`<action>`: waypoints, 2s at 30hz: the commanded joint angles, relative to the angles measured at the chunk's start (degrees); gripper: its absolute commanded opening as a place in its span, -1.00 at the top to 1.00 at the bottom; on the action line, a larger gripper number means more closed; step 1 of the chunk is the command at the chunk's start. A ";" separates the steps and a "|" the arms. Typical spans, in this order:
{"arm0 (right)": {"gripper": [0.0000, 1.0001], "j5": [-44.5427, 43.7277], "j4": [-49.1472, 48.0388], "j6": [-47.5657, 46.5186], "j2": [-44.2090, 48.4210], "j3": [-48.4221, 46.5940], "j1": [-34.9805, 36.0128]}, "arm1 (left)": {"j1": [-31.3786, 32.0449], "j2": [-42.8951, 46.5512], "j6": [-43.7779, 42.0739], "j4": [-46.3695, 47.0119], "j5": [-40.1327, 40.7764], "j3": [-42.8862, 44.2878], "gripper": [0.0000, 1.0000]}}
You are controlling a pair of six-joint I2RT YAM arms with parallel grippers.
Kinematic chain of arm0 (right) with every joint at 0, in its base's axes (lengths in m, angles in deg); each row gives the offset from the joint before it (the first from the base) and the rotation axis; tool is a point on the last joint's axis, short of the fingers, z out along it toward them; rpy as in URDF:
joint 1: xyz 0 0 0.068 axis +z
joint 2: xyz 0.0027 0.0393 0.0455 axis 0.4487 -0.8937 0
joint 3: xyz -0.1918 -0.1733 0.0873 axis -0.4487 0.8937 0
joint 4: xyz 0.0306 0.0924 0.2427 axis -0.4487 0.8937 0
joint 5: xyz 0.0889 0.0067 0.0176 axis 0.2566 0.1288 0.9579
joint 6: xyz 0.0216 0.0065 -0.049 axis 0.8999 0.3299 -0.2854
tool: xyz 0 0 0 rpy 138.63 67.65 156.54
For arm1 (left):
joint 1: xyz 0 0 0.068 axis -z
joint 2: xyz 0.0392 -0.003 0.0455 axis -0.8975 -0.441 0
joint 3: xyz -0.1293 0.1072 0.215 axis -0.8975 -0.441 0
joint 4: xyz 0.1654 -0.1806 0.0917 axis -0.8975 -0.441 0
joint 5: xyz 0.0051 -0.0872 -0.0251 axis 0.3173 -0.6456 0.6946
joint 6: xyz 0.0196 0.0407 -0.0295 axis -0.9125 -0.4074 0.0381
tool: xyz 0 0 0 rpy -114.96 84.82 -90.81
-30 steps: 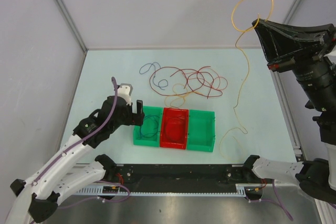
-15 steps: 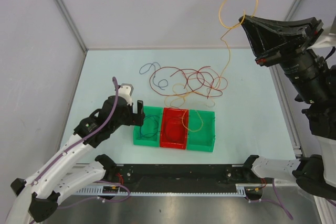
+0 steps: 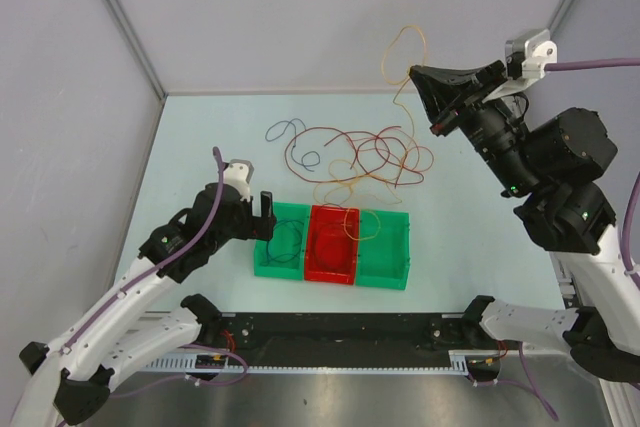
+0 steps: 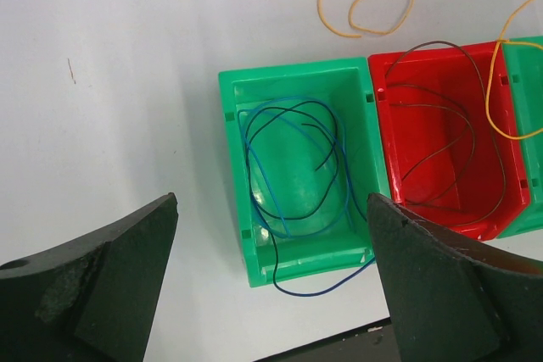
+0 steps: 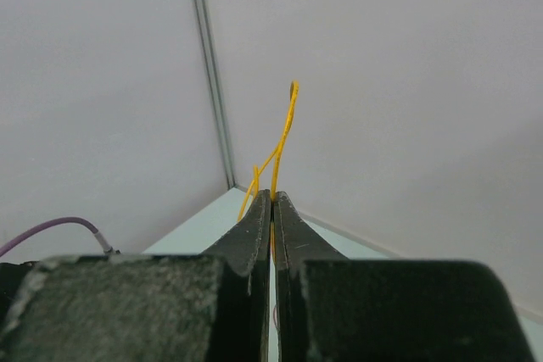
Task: Untangle the cables
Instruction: Place the cable in the bin.
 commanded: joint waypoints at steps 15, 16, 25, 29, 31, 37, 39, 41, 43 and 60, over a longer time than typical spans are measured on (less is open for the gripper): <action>1.00 3.38 1.98 0.18 7.09 -5.30 0.16 | -0.32 -1.03 -0.17 1.48 -0.33 -0.02 -0.95; 1.00 3.21 2.50 0.26 7.27 -5.21 0.16 | -0.23 -0.95 -0.08 1.48 -0.24 -0.02 -0.96; 1.00 2.16 3.39 1.58 8.50 -0.56 0.16 | -0.23 -0.60 -0.08 1.57 0.02 -0.02 -0.95; 1.00 2.68 2.42 3.86 7.80 3.13 0.16 | -0.23 -0.33 -0.08 1.48 0.11 -0.11 -0.95; 1.00 2.77 1.90 4.92 7.44 5.24 0.07 | -0.23 -0.24 0.09 1.49 0.11 -0.11 -0.95; 1.00 3.03 -0.04 8.17 6.83 10.16 0.16 | -0.23 -0.07 0.01 1.57 -0.06 -0.11 -0.96; 1.00 3.04 0.13 9.22 6.30 10.43 0.16 | -0.32 0.02 0.01 1.57 -0.15 -0.11 -0.96; 1.00 3.38 -0.30 9.67 5.69 10.87 0.16 | -0.32 0.02 0.01 1.57 -0.15 -0.11 -0.95; 1.00 4.35 -0.57 10.28 5.16 10.96 0.16 | -0.23 0.20 -0.08 1.66 -0.15 -0.20 -0.96; 1.00 3.92 3.64 21.00 8.85 27.65 -5.29 | -0.23 0.63 -0.17 1.84 -0.68 -0.20 -0.96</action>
